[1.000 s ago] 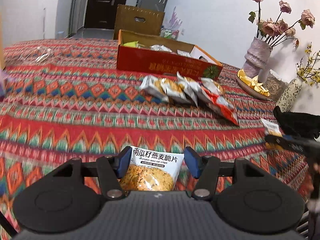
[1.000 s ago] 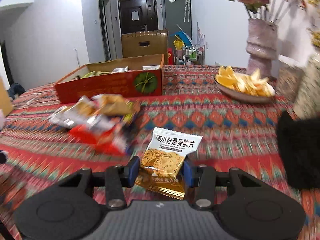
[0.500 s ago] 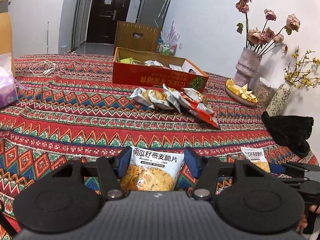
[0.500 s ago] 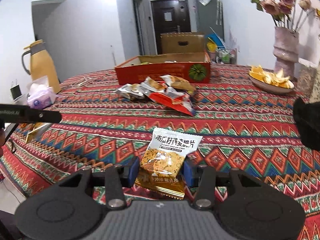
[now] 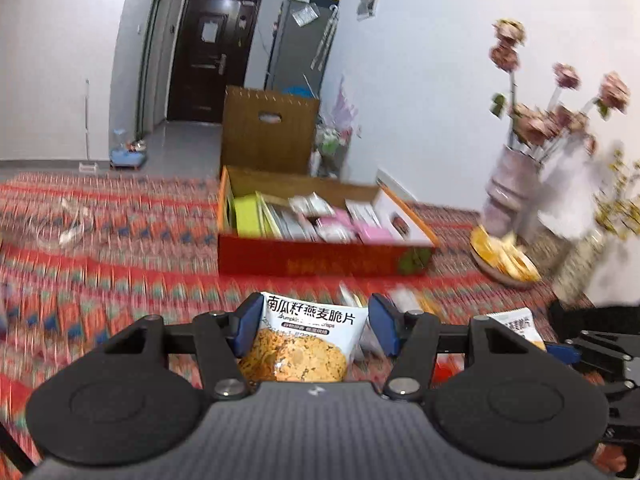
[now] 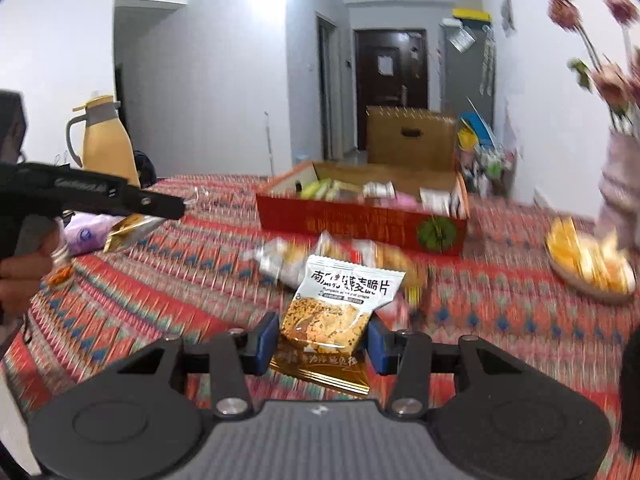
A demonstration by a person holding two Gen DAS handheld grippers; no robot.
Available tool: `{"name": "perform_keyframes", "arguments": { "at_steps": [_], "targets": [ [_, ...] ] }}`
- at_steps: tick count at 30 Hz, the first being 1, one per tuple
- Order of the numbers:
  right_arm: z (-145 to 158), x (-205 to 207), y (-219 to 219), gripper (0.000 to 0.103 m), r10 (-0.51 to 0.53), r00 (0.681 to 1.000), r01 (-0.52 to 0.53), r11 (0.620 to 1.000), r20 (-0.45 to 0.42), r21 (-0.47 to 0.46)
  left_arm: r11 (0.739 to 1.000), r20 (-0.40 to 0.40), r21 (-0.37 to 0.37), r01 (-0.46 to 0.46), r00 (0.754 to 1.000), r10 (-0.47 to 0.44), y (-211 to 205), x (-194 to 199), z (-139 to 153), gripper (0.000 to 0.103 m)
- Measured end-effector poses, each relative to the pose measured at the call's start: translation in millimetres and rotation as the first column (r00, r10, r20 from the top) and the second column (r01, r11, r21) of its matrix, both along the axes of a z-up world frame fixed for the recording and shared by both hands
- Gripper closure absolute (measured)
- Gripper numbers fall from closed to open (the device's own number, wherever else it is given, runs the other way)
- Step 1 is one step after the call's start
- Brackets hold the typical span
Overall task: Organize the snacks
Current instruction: 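Carry both crisp packets into the cardboard box and open both tools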
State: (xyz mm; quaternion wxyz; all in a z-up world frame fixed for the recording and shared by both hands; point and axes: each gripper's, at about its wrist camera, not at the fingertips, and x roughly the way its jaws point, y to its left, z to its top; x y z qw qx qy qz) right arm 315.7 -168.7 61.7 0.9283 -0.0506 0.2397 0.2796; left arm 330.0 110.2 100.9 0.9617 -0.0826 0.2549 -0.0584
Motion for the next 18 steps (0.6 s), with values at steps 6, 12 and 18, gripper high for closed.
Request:
{"name": "perform_keyframes", "arguments": {
  "at_steps": [6,12,18],
  "targets": [
    [21,92,27,0.058,0.034,0.999,-0.033,0.999,0.041,-0.015,0.999,-0.009,-0.035,-0.015,1.000,0.014,13,105,7,0.045],
    [20,193,59,0.058,0.030,0.999,-0.030,1.000,0.015,0.005,0.998,-0.026,-0.059,-0.027,0.999,0.026,18,200,-10,0.045],
    [-12,274,94,0.058,0.011,0.997,-0.011,1.000,-0.079,-0.009,0.994,-0.108,-0.091,-0.055,0.993,0.046,22,263,-51,0.045]
  ]
}}
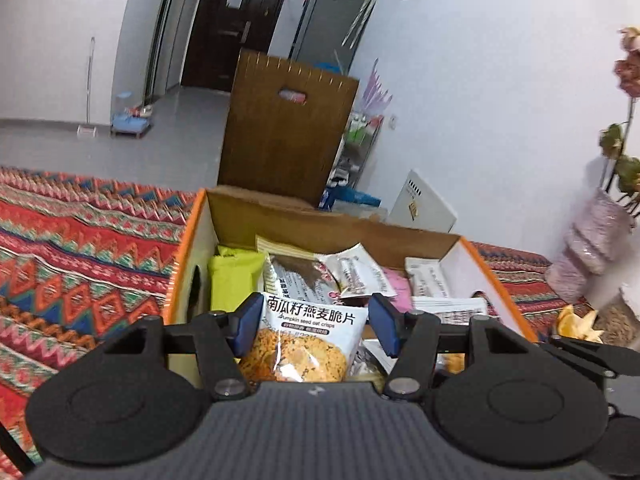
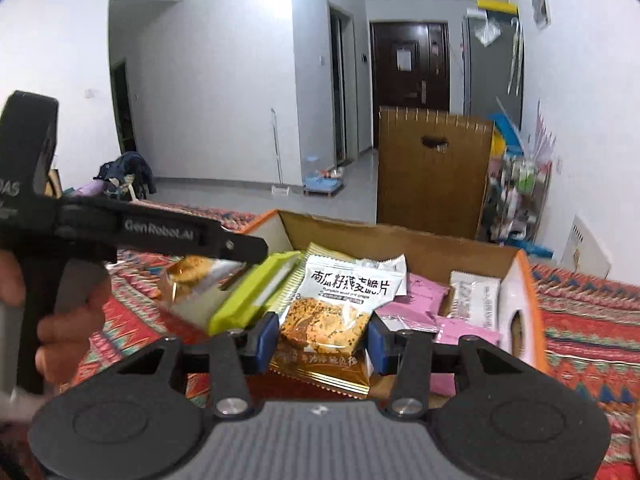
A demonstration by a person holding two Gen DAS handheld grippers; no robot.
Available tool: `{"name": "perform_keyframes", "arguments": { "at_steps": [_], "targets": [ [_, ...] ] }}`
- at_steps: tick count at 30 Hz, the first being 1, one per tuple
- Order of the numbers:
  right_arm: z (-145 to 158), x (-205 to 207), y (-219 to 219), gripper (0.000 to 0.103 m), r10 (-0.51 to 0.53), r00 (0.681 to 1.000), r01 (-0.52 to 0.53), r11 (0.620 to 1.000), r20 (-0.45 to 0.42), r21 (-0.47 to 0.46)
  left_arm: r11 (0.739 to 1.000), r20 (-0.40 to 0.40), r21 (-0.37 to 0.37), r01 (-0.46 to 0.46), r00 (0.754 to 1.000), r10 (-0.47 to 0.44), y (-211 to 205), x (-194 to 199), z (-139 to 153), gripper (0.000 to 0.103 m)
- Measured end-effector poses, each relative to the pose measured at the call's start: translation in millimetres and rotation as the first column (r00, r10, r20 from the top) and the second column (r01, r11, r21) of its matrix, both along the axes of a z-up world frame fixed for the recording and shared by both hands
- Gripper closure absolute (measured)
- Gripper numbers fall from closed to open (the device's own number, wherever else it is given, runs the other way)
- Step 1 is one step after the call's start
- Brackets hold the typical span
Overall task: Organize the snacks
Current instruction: 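Carry both crisp packets into the cardboard box and open both tools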
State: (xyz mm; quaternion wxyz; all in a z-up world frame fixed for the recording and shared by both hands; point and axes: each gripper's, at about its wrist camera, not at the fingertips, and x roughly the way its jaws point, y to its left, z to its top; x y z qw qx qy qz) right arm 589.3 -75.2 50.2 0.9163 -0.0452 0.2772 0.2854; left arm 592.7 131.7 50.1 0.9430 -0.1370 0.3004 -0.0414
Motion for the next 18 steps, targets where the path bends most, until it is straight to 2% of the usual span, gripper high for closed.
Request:
{"name": "perform_keyframes", "arguments": {
  "at_steps": [4,8,12,18],
  "targets": [
    [-25,26,11,0.055,-0.009,0.996,0.008,1.000,-0.084,-0.014,1.000,-0.034,-0.022,0.018,0.999,-0.019,-3,16,-22,0.042],
    [-36,32,15,0.055,0.020,0.992,-0.018,1.000,-0.123,0.017,0.999,-0.031,-0.028,0.021,0.999,-0.022,4,15,-20,0.037],
    [-23,24,11,0.050,-0.002,0.996,0.003,1.000,-0.086,0.003,1.000,0.005,-0.016,0.016,1.000,-0.016,7,4,-3,0.036],
    [17,-9,-19,0.050,-0.044,0.999,0.044,0.999,-0.024,-0.012,0.997,0.042,0.067,0.049,0.998,-0.052,-4,-38,29,0.033]
  ]
}}
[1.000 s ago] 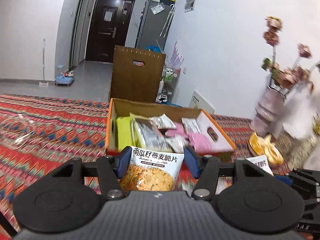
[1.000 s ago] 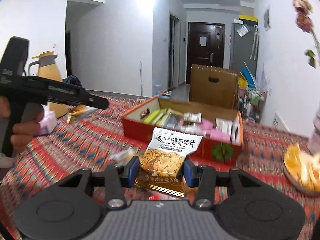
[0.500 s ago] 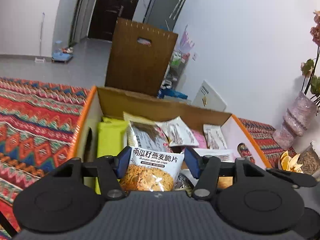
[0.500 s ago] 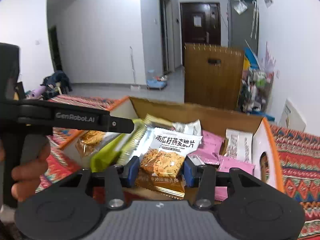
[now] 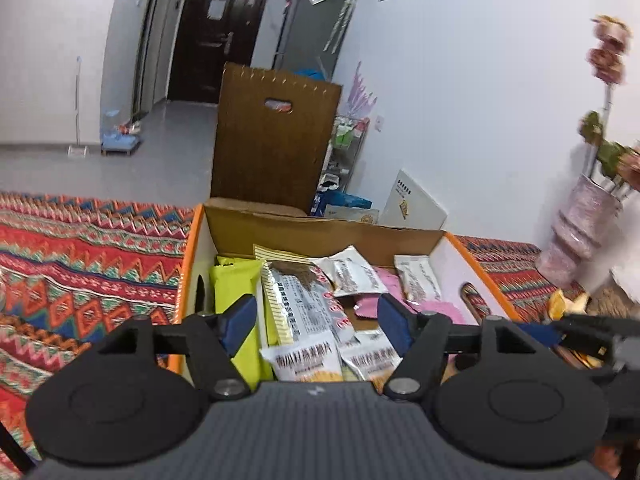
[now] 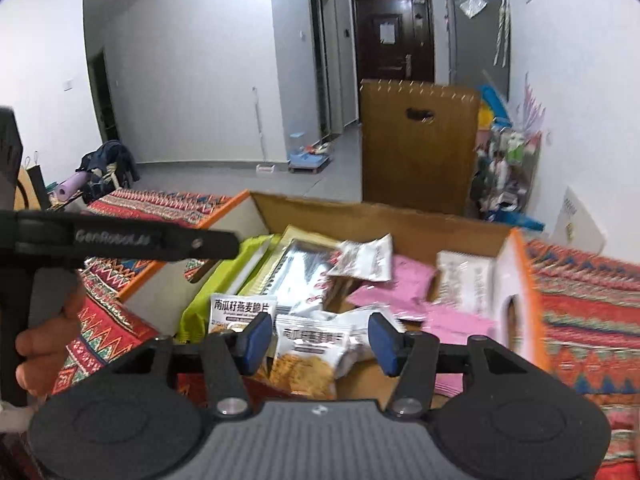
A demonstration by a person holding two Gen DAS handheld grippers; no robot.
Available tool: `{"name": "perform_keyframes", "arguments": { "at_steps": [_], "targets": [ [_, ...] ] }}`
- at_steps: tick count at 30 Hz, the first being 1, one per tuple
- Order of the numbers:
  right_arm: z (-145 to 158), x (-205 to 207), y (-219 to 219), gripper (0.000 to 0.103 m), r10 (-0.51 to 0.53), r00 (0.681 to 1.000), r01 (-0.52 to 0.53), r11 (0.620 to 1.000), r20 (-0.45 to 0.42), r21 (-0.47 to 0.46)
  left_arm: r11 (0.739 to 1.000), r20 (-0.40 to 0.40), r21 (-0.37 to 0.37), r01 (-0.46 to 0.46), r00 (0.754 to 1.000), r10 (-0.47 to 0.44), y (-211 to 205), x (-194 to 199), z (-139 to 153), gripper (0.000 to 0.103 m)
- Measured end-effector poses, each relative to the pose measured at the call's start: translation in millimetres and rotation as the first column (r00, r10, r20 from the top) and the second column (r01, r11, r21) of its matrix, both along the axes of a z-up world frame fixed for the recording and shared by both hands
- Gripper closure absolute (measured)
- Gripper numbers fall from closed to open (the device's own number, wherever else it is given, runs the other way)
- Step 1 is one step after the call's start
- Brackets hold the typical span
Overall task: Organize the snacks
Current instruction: 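Carry both crisp packets into the cardboard box and open both tools, then withdraw both tools from the box back toward the snack pile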
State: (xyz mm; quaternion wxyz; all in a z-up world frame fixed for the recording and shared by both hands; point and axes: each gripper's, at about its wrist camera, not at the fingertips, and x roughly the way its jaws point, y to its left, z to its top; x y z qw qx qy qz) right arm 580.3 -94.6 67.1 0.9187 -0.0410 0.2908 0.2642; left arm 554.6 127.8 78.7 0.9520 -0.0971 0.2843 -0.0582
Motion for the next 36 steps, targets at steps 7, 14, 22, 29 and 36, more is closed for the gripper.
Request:
{"name": "perform_keyframes", "arguments": {
  "at_steps": [7,14,22,29,36],
  "targets": [
    [31,-81,-42,0.041,-0.030,0.997,0.034,0.998,0.067,-0.050,0.996,0.046,0.081,0.023,0.999,-0.027,-6,-102,32,0.023],
    [38,-182,-78,0.028,-0.051,0.991,0.063,0.993,0.125,-0.098,0.986,0.100,0.163,0.022,0.994,-0.038,-15,-220,46,0.013],
    [10,-295,-97,0.016,-0.089,0.987,0.101,0.991,0.133,-0.088,0.990,0.104,0.141,0.004,0.994,-0.019,-24,-342,22,0.007],
    [-25,-370,-104,0.012,-0.116,0.991,0.118,0.993,0.062,-0.031,0.988,0.042,0.146,-0.045,0.998,0.040,-38,-407,-15,0.007],
    [-60,-395,-112,0.012,-0.161,0.987,0.160,0.986,-0.027,-0.046,0.992,-0.025,0.119,-0.048,0.998,0.051,-41,-421,-37,0.007]
  ]
}}
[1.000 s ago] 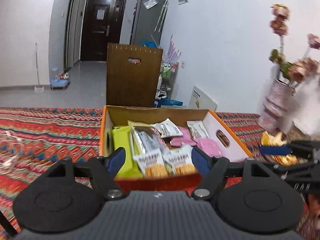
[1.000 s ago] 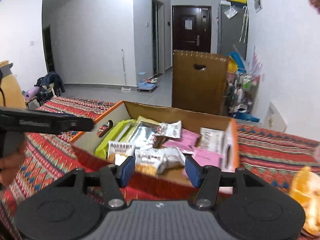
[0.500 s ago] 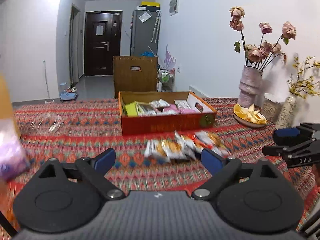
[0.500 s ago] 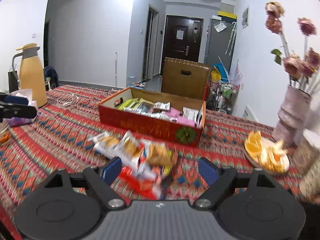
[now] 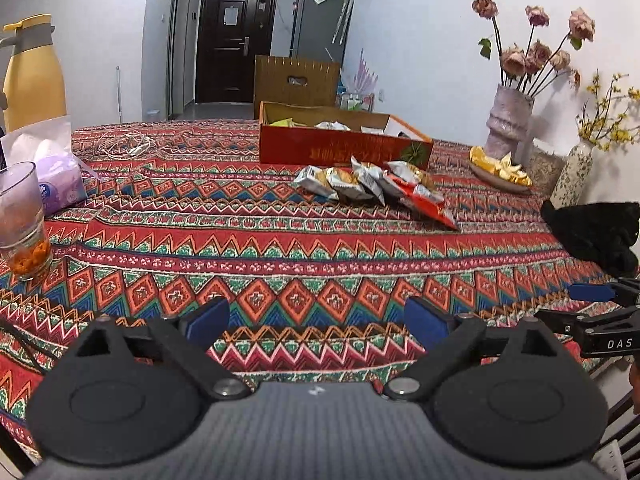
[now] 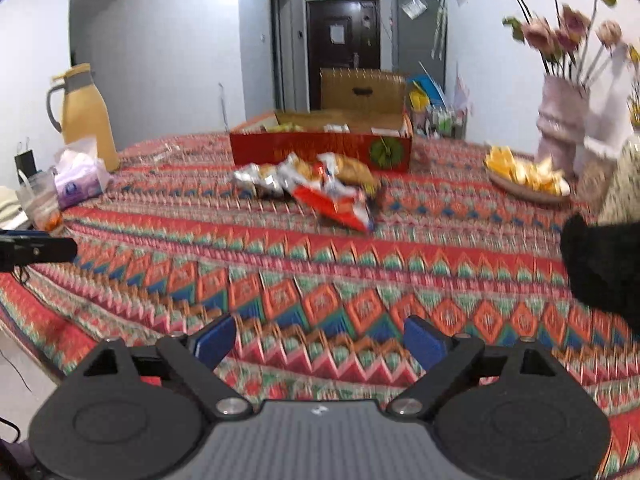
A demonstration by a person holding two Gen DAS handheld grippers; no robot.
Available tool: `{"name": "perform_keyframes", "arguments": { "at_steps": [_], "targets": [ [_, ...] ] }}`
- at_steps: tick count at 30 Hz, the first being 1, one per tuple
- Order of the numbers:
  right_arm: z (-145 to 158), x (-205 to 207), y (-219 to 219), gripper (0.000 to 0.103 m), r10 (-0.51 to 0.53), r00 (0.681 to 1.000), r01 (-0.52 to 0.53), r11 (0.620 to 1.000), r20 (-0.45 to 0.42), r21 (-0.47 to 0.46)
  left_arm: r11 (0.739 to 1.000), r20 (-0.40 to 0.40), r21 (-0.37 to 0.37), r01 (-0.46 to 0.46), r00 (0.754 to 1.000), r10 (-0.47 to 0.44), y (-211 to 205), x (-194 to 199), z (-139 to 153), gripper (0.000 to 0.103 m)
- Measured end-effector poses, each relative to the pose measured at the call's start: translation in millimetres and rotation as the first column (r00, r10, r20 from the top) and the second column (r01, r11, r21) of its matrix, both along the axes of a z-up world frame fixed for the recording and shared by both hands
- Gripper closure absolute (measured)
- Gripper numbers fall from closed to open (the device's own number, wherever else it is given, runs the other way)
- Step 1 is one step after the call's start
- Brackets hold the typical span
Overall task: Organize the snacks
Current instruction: 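Withdraw both tools from the box back toward the snack pile, then grasp a thin snack packet with the left tool while the right tool grasps a cookie packet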
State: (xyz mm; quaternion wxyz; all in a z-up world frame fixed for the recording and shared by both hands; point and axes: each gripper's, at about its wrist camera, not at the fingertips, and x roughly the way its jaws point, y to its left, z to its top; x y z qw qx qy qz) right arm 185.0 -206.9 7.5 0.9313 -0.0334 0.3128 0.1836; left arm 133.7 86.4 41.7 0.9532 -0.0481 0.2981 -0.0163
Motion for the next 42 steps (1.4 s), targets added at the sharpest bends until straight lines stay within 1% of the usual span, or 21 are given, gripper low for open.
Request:
{"name": "perform_keyframes", "arguments": {
  "at_steps": [2,5,9,12,16,17,19,22,23,26,27,29,31,33,35,36,38,39,40,41,42],
  "targets": [
    [-2,-1,-2,0.012,-0.013,1.000,0.013,1.000,-0.006,-0.005,1.000,0.003,0.012,0.000,1.000,0.000,-1,1,0,0.007],
    [-1,1,-5,0.012,-0.021,1.000,0.021,1.000,-0.003,0.002,1.000,0.004,0.004,0.003,1.000,-0.003,-1,5,1,0.007],
    [-2,9,-2,0.012,-0.016,1.000,0.016,1.000,-0.013,-0.003,1.000,0.002,0.016,0.019,1.000,-0.019,-2,17,-1,0.007],
    [-5,19,2,0.012,-0.003,1.000,0.003,1.000,-0.020,-0.005,0.999,-0.007,0.026,0.034,0.999,-0.034,-4,31,-2,0.007],
    [-3,38,4,0.013,0.003,1.000,-0.003,1.000,-0.005,0.023,0.998,0.002,0.000,0.068,0.998,-0.068,-8,62,3,0.007],
    [-1,45,4,0.013,0.002,1.000,-0.003,1.000,0.003,0.025,0.997,0.007,-0.005,0.077,0.997,-0.077,-9,70,4,0.010],
    [4,60,4,0.013,0.003,1.000,-0.004,1.000,0.023,0.025,0.996,0.012,-0.003,0.090,0.996,-0.090,-14,90,6,0.018],
    [13,90,4,0.014,0.008,0.999,-0.009,1.000,0.052,0.023,0.992,0.015,-0.025,0.122,0.993,-0.121,-23,126,10,0.046],
    [15,101,4,0.014,0.013,0.998,-0.014,1.000,0.055,0.026,0.989,0.008,-0.049,0.142,0.990,-0.142,-27,139,12,0.049],
    [21,137,9,0.015,0.025,0.997,-0.026,0.999,0.078,0.022,0.971,-0.004,-0.143,0.190,0.981,-0.192,-36,182,11,0.050],
    [24,150,11,0.015,0.026,0.996,-0.028,0.999,0.087,0.023,0.965,-0.007,-0.162,0.206,0.978,-0.210,-40,197,9,0.050],
    [27,176,14,0.020,0.030,0.995,-0.034,0.999,0.098,0.038,0.960,-0.006,-0.165,0.227,0.973,-0.231,-49,222,3,0.049],
    [28,204,17,0.023,0.036,0.995,-0.042,0.997,0.095,0.064,0.966,-0.054,-0.161,0.200,0.976,-0.211,-56,248,-5,0.051],
    [26,227,21,0.026,0.038,0.996,-0.044,0.995,0.076,0.084,0.969,-0.087,-0.179,0.173,0.978,-0.191,-58,267,-15,0.053],
    [20,251,25,0.027,0.054,0.997,-0.059,0.992,0.047,0.116,0.968,-0.103,-0.195,0.158,0.978,-0.181,-58,278,-23,0.062],
    [17,260,29,0.027,0.065,0.997,-0.068,0.990,0.031,0.126,0.966,-0.113,-0.206,0.155,0.977,-0.180,-58,283,-27,0.073],
    [11,276,38,0.035,0.085,0.996,-0.087,0.987,0.016,0.135,0.964,-0.116,-0.222,0.150,0.977,-0.178,-57,288,-33,0.082],
    [7,285,43,0.037,0.088,0.996,-0.089,0.988,0.007,0.125,0.966,-0.108,-0.217,0.143,0.980,-0.169,-57,288,-34,0.090],
    [2,291,47,0.044,0.090,0.996,-0.089,0.989,-0.001,0.118,0.967,-0.103,-0.210,0.148,0.980,-0.172,-56,287,-33,0.094],
    [-1,295,52,0.056,0.092,0.996,-0.090,0.990,-0.012,0.111,0.967,-0.099,-0.206,0.148,0.980,-0.171,-55,285,-32,0.095],
    [-5,297,55,0.057,0.094,0.995,-0.091,0.990,-0.018,0.110,0.968,-0.092,-0.205,0.147,0.981,-0.168,-53,281,-29,0.096]
  ]
}}
